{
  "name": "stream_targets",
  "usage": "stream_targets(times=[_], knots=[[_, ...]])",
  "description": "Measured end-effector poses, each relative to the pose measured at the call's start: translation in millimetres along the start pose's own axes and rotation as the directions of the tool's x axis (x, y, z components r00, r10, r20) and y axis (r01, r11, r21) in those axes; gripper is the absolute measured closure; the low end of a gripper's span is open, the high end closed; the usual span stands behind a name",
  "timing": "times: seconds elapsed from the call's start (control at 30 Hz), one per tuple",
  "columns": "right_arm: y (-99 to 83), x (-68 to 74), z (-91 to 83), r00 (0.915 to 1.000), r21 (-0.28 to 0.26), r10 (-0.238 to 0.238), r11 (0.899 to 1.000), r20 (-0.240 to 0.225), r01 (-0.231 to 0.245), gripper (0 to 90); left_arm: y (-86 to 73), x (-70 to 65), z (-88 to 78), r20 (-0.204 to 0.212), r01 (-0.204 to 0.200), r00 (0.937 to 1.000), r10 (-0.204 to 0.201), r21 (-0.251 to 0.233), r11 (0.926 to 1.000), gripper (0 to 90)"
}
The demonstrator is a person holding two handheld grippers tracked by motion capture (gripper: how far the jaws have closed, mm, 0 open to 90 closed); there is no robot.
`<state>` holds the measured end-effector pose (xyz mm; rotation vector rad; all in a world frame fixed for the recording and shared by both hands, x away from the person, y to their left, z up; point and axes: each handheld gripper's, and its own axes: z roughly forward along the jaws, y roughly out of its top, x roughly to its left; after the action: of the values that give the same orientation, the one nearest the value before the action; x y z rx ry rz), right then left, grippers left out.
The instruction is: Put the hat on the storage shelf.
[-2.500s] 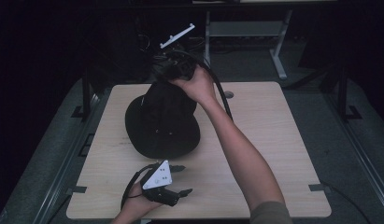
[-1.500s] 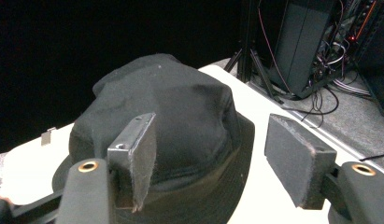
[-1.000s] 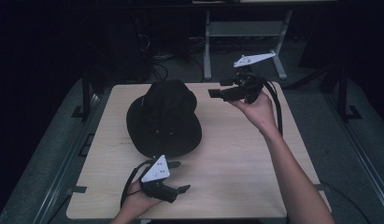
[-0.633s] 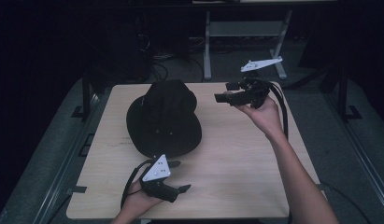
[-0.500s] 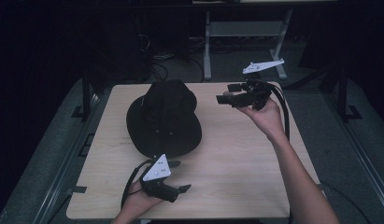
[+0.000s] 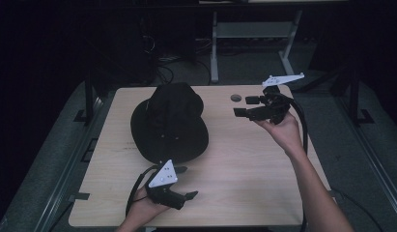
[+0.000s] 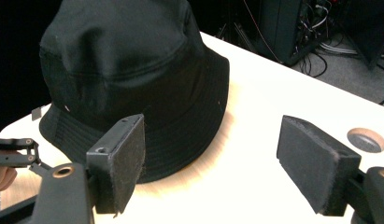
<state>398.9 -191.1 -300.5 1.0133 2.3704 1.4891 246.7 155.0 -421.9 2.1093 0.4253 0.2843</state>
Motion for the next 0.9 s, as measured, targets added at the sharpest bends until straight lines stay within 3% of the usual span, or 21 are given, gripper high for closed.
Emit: stream_targets(times=[0.9], knots=[[-55.0,-10.7,-20.7,0.9982,0.026,0.058,0.998,0.018,-0.058,21.6,-0.5,-1.0,3.1,0.009,0.017,0.9998,-0.017,0.006,0.9998,17.1]])
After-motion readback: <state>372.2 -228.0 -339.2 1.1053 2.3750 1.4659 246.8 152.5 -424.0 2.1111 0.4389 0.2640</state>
